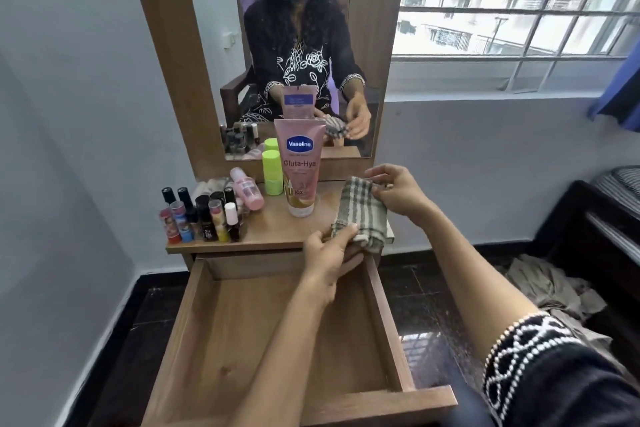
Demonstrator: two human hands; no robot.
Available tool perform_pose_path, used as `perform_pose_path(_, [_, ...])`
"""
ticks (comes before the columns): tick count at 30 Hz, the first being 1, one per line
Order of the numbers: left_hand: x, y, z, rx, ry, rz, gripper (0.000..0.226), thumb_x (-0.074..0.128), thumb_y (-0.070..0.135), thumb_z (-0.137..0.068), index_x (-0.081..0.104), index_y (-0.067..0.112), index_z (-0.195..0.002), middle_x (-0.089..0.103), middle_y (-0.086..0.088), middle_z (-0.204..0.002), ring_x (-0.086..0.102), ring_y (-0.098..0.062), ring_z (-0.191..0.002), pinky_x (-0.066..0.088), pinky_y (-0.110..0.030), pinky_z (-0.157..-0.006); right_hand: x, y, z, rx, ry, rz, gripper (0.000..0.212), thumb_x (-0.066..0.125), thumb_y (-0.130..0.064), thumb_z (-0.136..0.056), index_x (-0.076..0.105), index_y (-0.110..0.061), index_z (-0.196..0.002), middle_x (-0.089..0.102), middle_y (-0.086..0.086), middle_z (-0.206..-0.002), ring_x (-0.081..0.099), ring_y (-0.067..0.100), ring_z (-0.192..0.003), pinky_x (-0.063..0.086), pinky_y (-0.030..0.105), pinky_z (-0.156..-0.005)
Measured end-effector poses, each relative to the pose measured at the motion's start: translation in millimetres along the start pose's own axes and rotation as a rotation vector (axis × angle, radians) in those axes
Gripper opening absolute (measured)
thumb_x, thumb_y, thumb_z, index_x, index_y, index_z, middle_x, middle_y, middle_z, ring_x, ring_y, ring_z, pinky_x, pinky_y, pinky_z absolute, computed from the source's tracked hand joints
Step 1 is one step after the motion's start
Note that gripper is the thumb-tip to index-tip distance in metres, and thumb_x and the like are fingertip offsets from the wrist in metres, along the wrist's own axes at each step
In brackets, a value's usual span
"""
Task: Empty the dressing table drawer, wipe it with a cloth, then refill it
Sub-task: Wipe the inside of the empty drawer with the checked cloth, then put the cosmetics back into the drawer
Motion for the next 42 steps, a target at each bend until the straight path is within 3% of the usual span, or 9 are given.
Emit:
perform_pose_path(6, [13.8,1.8,-33.1,0.067,0.093,-0.171,0.016,0.068,0.017,-0.084,0.056,0.012,-0.093,0.068,-0.004,-0.082,0.065,-0.01,-0.061,0.056,-0.026,-0.051,5.1,-6.8,-45.7,-0.075,0.038,0.253,0.031,0.046,0.005,-0.089,0.07,-0.01,-0.103,0.06,0.004,-0.104,0.054,0.013,-0.095,0.044,0.024,-0.079])
perform_pose_path(15, [7.1,3.1,-53.4,0.117,0.265,-0.372,0.025,0.071,0.026,-0.08,0.067,0.005,-0.093,0.07,-0.008,-0.079,0.066,-0.016,-0.056,0.058,-0.032,-0.047,18.5,20.5,-75.1,-0.036,0.022,0.284,0.033,0.049,0.005,-0.09,0.072,-0.017,-0.094,0.062,0.007,-0.118,0.055,0.016,-0.103,0.048,0.027,-0.084])
perform_pose_path(19, [2.1,3.7,-53.6,0.155,0.374,-0.525,0.03,0.074,0.028,-0.077,0.056,0.017,-0.055,0.065,-0.006,-0.055,0.066,-0.023,-0.052,0.059,-0.043,-0.056,25.5,28.9,-75.9,-0.015,0.033,0.31,0.036,0.047,0.006,-0.09,0.072,-0.02,-0.092,0.062,0.008,-0.12,0.056,0.017,-0.103,0.048,0.028,-0.084])
perform_pose_path(21, [1.1,2.9,-53.3,0.21,0.436,-0.656,0.038,0.076,0.036,-0.073,0.055,0.016,-0.048,0.066,-0.006,-0.054,0.067,-0.025,-0.054,0.058,-0.041,-0.056,30.0,32.2,-74.9,-0.022,0.044,0.32,0.04,0.043,0.007,-0.09,0.073,-0.018,-0.097,0.061,0.009,-0.122,0.056,0.019,-0.106,0.048,0.027,-0.085])
perform_pose_path(24, [3.7,7.5,-46.5,0.316,0.481,-0.866,0.034,0.074,0.045,-0.072,0.067,0.013,-0.063,0.069,-0.007,-0.069,0.066,-0.024,-0.068,0.05,-0.028,-0.057,33.7,34.6,-71.8,-0.042,0.086,0.356,0.045,0.043,0.009,-0.087,0.072,-0.024,-0.096,0.061,0.005,-0.121,0.057,0.019,-0.106,0.049,0.034,-0.093])
perform_pose_path(27, [4.5,13.2,-34.5,0.397,0.527,-0.951,0.036,0.073,0.048,-0.073,0.067,0.013,-0.077,0.069,-0.007,-0.084,0.064,-0.026,-0.081,0.039,-0.027,-0.059,29.9,27.5,-64.8,-0.114,0.197,0.435,0.032,0.057,-0.003,-0.086,0.07,-0.027,-0.103,0.059,0.0,-0.118,0.056,0.021,-0.109,0.044,0.04,-0.099])
perform_pose_path(32, [-5.3,16.1,-20.8,0.463,0.595,-0.969,0.034,0.07,0.051,-0.074,0.064,0.018,-0.077,0.069,-0.001,-0.077,0.065,-0.022,-0.077,0.041,-0.027,-0.058,24.6,11.0,-45.8,-0.199,0.293,0.301,0.032,0.057,-0.002,-0.083,0.066,-0.021,-0.108,0.059,0.004,-0.11,0.056,0.024,-0.106,0.044,0.043,-0.099])
perform_pose_path(37, [-22.3,29.5,-2.2,0.52,0.655,-0.924,0.022,0.07,0.043,-0.077,0.062,0.023,-0.08,0.068,0.006,-0.078,0.065,-0.018,-0.079,0.044,-0.027,-0.063,32.3,-7.9,-17.6,-0.239,0.326,0.068,0.036,0.055,0.003,-0.084,0.061,-0.017,-0.113,0.057,0.001,-0.11,0.057,0.016,-0.1,0.051,0.033,-0.091])
perform_pose_path(42, [-37.6,49.9,-4.6,0.691,0.622,-0.861,0.035,0.068,0.027,-0.083,0.055,0.017,-0.114,0.057,0.001,-0.116,0.055,-0.017,-0.105,0.038,-0.023,-0.08,57.4,-21.3,4.4,-0.191,0.285,-0.107,0.049,0.059,-0.001,-0.088,0.047,-0.015,-0.134,0.058,0.004,-0.119,0.058,0.013,-0.095,0.049,0.018,-0.079])
Point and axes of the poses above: each hand's wrist, its own z-axis away from the middle knuckle, its own x-axis out of the palm, y = z × x, the point moved 4 cm from there along -z, towards the middle knuckle
